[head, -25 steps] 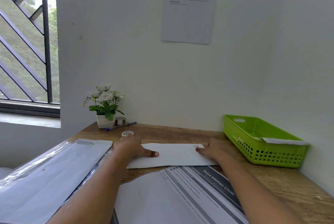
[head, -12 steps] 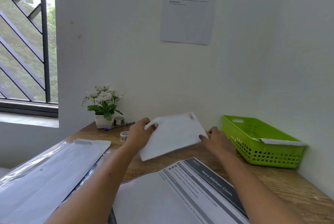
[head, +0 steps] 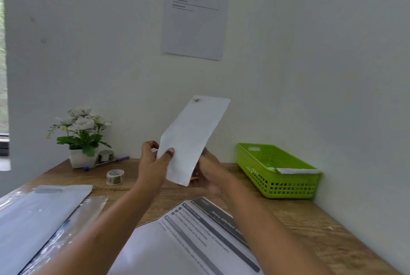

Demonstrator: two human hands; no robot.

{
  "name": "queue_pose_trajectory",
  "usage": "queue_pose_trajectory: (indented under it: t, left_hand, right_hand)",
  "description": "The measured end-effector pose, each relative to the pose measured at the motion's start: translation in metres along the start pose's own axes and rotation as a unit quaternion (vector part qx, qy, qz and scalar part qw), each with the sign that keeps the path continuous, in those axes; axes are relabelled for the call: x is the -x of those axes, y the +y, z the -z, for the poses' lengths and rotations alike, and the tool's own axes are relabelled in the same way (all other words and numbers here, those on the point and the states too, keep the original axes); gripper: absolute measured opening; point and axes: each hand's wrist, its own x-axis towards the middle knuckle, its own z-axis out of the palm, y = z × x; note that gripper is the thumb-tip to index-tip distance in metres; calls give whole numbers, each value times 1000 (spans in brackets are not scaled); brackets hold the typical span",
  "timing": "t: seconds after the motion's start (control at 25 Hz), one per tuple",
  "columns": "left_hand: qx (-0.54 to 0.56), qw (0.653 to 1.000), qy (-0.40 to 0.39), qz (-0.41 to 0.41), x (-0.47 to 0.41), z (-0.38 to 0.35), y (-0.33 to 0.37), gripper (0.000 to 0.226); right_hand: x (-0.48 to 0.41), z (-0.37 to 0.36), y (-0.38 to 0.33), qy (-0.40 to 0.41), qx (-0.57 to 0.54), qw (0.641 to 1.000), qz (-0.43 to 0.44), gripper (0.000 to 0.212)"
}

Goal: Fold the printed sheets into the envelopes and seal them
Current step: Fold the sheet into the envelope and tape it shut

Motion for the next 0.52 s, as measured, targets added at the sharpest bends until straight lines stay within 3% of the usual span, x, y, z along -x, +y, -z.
queue_pose_trajectory:
  t: [0.08, 0.16, 0.28, 0.36, 0.44, 0.52]
  left_hand:
    - [0, 999, 39, -2, 1, -1, -1, 30]
    - [21, 999, 31, 15, 3, -2, -4, 33]
    - [76, 994, -67, 32, 13, -12, -2, 26]
    - [53, 990, -131, 11, 24, -18, 4, 20]
    - [-18, 975, -219, -19, 32, -20, 5, 19]
    - [-169, 919, -351, -60, 36, -20, -4, 28]
  right_hand:
    - [0, 8, -9, 27, -70, 997, -13, 35]
    - [5, 9, -11, 28, -96, 994, -45, 43]
    - [18, 6, -9, 32, -59, 997, -29, 22]
    - [28, 18, -14, 96, -80, 992, 12, 24]
    - [37, 44, -26, 176, -101, 977, 61, 24]
    - [51, 82, -40, 246, -122, 958, 84, 21]
